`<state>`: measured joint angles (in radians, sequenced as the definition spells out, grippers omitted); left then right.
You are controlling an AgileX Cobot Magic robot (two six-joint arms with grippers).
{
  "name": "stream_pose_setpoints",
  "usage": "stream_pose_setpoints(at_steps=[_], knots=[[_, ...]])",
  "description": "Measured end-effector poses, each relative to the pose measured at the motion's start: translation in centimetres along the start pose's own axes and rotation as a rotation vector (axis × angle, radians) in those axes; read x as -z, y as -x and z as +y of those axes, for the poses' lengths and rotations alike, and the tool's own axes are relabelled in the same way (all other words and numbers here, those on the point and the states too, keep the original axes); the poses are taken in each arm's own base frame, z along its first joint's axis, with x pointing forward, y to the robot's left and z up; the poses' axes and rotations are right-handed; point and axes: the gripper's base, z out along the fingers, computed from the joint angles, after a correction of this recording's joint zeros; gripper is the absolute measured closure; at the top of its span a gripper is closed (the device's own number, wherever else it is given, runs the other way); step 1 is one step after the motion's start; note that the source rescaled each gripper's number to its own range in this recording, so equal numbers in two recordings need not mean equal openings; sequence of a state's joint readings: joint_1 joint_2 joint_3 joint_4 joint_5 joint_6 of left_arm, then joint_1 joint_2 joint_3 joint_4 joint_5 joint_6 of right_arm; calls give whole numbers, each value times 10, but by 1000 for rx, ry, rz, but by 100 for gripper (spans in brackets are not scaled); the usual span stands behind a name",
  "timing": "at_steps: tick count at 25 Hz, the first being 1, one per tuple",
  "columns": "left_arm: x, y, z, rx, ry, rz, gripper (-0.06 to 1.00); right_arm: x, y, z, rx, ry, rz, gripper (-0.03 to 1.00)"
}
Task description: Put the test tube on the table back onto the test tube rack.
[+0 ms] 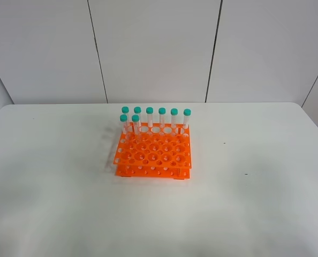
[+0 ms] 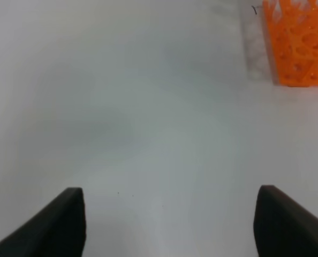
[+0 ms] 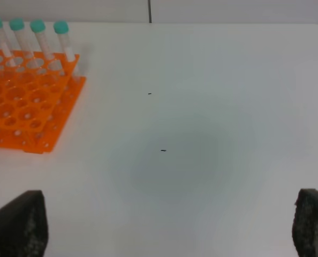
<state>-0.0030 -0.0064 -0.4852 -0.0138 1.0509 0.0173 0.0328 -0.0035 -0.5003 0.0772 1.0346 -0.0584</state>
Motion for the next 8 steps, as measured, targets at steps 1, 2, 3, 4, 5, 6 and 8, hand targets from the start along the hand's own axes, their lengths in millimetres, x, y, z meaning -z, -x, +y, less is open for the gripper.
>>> stream_pose_setpoints(at_steps=[1, 2, 3, 4, 5, 6, 8], knots=[[0, 0, 0, 0, 0, 0, -6, 0, 0, 0, 0, 0, 0, -3], [0, 0, 0, 0, 0, 0, -6, 0, 0, 0, 0, 0, 0, -3], [0, 0, 0, 0, -1, 0, -6, 0, 0, 0, 0, 0, 0, -3], [0, 0, 0, 0, -1, 0, -6, 0, 0, 0, 0, 0, 0, -3], [0, 0, 0, 0, -1, 0, -6, 0, 0, 0, 0, 0, 0, -3], [0, 0, 0, 1, -2, 0, -6, 0, 0, 0, 0, 0, 0, -3], [0, 0, 0, 1, -2, 0, -6, 0, 0, 0, 0, 0, 0, -3]])
